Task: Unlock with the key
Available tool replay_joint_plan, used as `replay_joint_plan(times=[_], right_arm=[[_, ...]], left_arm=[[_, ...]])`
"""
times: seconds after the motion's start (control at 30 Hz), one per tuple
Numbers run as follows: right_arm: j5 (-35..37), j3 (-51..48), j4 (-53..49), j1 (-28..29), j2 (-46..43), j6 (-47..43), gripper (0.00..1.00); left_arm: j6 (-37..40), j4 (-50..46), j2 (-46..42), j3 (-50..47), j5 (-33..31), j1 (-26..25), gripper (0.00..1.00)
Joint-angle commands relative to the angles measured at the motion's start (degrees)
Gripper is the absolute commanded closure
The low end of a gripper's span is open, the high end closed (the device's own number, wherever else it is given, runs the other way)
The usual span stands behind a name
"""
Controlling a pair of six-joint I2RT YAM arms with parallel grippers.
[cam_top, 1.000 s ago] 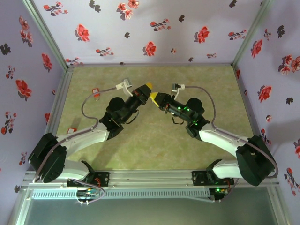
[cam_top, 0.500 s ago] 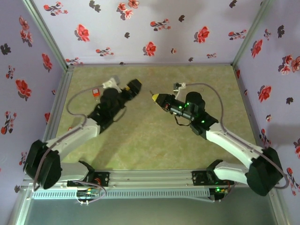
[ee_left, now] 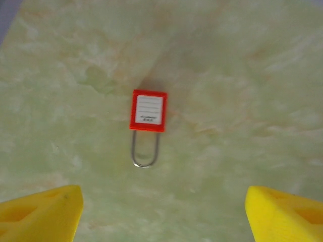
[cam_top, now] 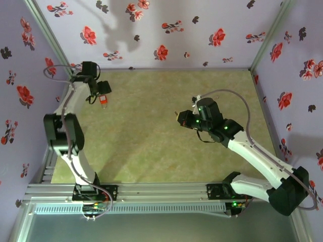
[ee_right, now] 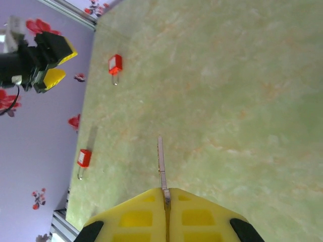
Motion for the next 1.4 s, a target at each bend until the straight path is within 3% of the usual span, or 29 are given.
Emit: replay_joint_plan(times=[0.0, 0.13, 0.2, 0.33, 1.03, 1.37], right_arm=[[0.88, 1.20, -1.27, 0.41, 0.57, -1.59, 1.00], [-0.42, 1.85, -0.37, 0.48, 2.62, -1.24, 1.00], [-1.04, 2.07, -0.06, 0.50, 3.59, -0.99, 1.00], [-1.40, 2.14, 0.18, 0.58, 4.41, -0.71, 1.00], [-1.93, 1.36, 0.83, 0.66, 4.32, -0.45, 1.00], [-1.76, 0.45, 1.04, 0.63, 3.65, -0.12, 1.00]], left_arm=[[9.21, -10.78, 8.62, 11.01, 3.35, 1.30, 0.21], [10.44, -17.06, 19.49, 23.52, 3.12, 2.28, 0.26], [10.12, -18.66, 23.21, 27.52, 3.20, 2.69, 0.32], [10.31, -20.24, 27.93, 31.98, 3.57, 2.87, 0.34], [9.19, -18.95, 33.21, 31.91, 1.41, 2.84, 0.41], [8.66, -19.45, 34.92, 33.23, 0.41, 2.88, 0.57]])
